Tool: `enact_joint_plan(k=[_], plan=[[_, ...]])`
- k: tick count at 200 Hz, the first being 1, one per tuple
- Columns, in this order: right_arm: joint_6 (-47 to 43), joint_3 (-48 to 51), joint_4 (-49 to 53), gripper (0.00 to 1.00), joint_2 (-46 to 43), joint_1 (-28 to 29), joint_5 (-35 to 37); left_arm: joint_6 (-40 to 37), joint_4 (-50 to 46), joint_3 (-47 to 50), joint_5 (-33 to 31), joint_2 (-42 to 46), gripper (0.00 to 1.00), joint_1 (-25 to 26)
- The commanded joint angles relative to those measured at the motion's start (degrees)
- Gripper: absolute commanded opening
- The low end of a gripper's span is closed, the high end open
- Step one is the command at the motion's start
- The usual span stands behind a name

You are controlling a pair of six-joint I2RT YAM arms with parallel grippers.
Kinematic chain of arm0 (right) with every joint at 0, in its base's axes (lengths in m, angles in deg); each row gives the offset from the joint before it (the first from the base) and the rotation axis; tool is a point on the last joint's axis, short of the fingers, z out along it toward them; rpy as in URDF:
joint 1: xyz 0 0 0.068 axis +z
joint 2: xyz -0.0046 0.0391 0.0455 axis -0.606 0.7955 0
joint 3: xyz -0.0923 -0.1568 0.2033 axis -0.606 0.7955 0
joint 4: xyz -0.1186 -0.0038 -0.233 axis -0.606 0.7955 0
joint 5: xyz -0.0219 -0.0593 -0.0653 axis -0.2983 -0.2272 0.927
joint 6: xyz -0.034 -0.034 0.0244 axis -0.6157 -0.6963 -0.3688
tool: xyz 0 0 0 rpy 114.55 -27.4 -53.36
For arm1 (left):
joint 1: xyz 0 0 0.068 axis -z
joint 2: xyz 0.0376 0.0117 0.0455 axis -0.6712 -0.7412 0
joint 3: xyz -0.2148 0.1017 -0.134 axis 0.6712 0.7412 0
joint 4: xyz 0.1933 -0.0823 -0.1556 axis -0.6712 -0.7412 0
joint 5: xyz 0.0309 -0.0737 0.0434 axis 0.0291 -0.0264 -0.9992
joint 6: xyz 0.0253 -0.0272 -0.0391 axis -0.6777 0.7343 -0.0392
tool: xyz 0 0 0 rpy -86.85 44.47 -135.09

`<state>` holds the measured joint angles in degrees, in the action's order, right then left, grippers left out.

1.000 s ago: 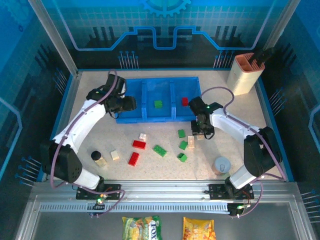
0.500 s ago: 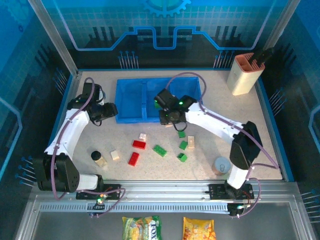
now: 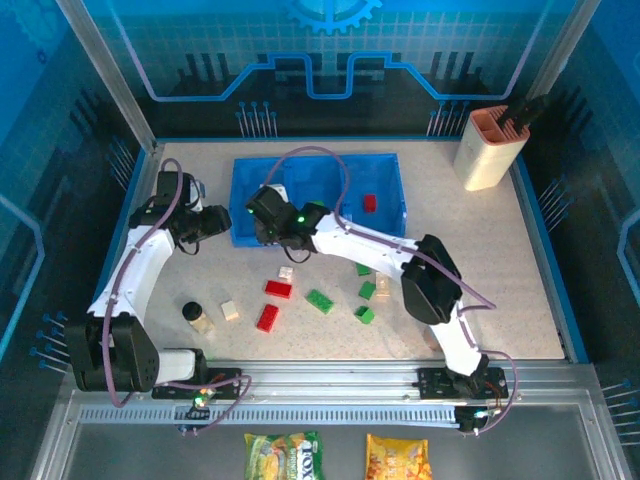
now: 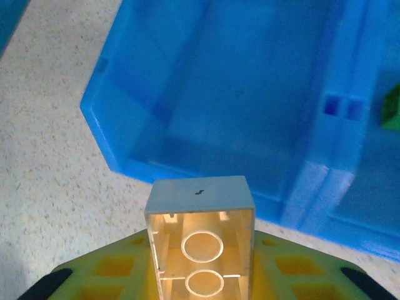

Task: Sort the legos into containers by color
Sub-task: Place the lego in the container.

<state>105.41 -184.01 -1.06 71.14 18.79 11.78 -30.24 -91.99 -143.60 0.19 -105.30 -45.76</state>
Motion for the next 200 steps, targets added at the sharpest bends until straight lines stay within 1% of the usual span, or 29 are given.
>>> enact_joint_plan(k=[1,20,41,55,96,137,200], plan=[[-0.4,-4.5,-4.9,0.35,4.2,0.3,5.3,-0.5,1.6,1.2,1.6,2.0,0.55,-0.6],[-1.1,-7.5,-6.4,0.35,8.0,0.1,7.5,-0.3,1.7,1.3,1.5,2.2,0.55,-0.7],[-1.6,-11.3,-8.1,0.35,11.5,-0.5,8.4,-0.2,1.9,1.5,1.5,2.6,0.55,-0.7],[-2.2,-14.1,-8.6,0.35,15.7,-0.8,9.0,-0.1,2.0,1.6,1.7,2.7,0.55,-0.8],[-2.4,-23.8,-6.2,0.35,23.8,-1.6,12.2,0.1,2.2,1.8,1.9,3.0,0.55,-0.8],[-1.2,-28.6,-4.7,0.35,29.0,-2.9,13.7,0.3,2.4,2.0,2.1,3.1,0.55,-0.9],[-0.3,-32.6,-5.0,0.36,33.9,-4.4,12.1,0.4,2.5,2.1,2.5,3.0,0.55,-0.9]])
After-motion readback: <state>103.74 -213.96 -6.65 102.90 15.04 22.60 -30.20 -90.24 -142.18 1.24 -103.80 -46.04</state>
